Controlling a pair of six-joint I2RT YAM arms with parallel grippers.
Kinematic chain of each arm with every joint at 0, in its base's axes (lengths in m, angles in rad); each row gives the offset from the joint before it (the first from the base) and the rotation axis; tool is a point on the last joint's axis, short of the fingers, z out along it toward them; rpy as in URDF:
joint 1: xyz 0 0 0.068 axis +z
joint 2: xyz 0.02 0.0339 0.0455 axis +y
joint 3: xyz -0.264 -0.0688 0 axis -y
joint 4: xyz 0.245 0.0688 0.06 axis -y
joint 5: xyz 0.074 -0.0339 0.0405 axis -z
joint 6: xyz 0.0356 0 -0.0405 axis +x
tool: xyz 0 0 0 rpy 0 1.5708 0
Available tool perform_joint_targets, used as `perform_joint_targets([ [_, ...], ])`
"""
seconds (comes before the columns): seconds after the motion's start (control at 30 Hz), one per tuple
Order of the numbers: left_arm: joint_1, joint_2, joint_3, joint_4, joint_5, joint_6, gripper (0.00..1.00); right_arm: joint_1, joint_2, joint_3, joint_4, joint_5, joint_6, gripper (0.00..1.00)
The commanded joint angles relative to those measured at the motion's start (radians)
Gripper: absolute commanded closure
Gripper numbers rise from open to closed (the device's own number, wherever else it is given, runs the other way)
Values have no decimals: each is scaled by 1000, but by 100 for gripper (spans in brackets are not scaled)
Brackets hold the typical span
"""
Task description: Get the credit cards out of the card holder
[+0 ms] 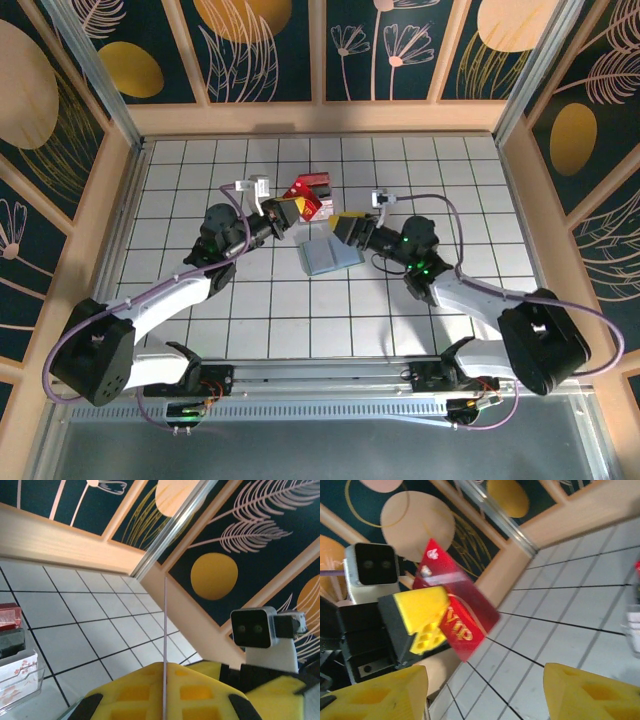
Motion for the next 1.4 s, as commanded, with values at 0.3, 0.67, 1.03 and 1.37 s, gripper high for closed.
perform_joint_targets([
  [0.3,2,-37,-59,178,-35,-111,100,42,273,191,342,-29,82,47],
  [0.67,3,-43,-88,233,-104,-118,100,52,326,217,397,-95,124,65],
  [1.03,2,-6,-79,270,-98,-138,100,66,356,257,397,-140,127,76],
  [1.37,2,-45,-6,58,-123,2,85,48,269,273,150,-119,-7,100],
])
